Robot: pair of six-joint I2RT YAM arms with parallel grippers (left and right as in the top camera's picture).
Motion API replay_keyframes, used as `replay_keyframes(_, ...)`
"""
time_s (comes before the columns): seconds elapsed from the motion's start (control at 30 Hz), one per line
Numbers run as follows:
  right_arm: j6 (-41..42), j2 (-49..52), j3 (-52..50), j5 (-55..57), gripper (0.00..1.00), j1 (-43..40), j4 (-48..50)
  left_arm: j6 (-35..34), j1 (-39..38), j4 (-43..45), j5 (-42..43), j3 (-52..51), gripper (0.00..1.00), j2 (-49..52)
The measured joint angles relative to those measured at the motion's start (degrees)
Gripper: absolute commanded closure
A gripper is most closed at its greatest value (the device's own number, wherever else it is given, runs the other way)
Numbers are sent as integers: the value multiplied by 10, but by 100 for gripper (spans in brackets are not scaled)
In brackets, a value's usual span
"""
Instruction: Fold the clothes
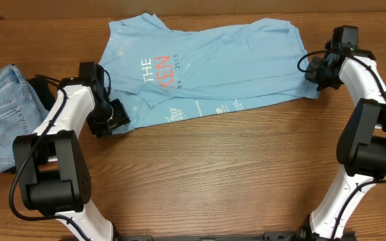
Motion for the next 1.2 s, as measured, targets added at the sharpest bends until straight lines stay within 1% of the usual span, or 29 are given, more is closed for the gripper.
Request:
replay_keyframes(0.1, 0, 0, 0, -6, 85, 0, 0, 0, 0, 0, 0, 0, 43, 0)
replay_keyframes(0.13, 0, 0, 0, -5, 82, 0, -4, 0, 0, 1, 0, 0, 42, 0)
replay_keyframes(0.4, 0, 0, 0, -3, 81, 0, -41, 0, 0, 2, -2, 0, 42, 0)
replay_keyframes(0.43, 0, 0, 0, -3, 82, 0, -44, 0, 0, 2, -2, 0, 42, 0)
replay_keyframes(0.47, 0, 0, 0, -2, 96, 0, -46, 0, 0, 2, -2, 0, 42, 0)
replay_keyframes(0.57, 0, 0, 0, 1, 96, 0, -49, 0, 0, 2, -2, 0, 42, 0)
replay_keyframes(0.6, 0, 0, 0, 1, 94, 0, -47, 0, 0, 2, -2, 0, 42, 0)
replay_keyframes(0.63, 0, 0, 0, 1, 89, 0, -40, 0, 0, 3, -2, 0, 42, 0)
replay_keyframes(0.73, 0, 0, 11, 1, 86, 0, -16, 0, 0, 3, -2, 0, 42, 0)
replay_keyframes(0.83, 0, -4, 25, 1, 88, 0, -6, 0, 0, 4, -2, 0, 42, 0)
replay_keyframes(0.87, 0, -4, 26, 1, 92, 0, -5, 0, 0, 5, -2, 0, 42, 0)
replay_keyframes(0.9, 0, -4, 26, 1, 93, 0, -2, 0, 0, 5, -2, 0, 42, 0)
replay_keyframes(1.03, 0, -4, 26, -14, 93, 0, 24, 0, 0, 4, -2, 0, 42, 0)
replay_keyframes(1.1, 1, -4, 26, -25, 85, 0, 45, 0, 0, 5, -2, 0, 42, 0)
replay_keyframes(1.13, 0, -4, 26, -33, 72, 1, 62, 0, 0, 4, -2, 0, 42, 0)
replay_keyframes(1.17, 1, -4, 26, -36, 63, 2, 72, 0, 0, 5, -2, 0, 42, 0)
replay_keyframes(1.2, 0, -4, 26, -38, 61, 4, 91, 0, 0, 5, -2, 0, 42, 0)
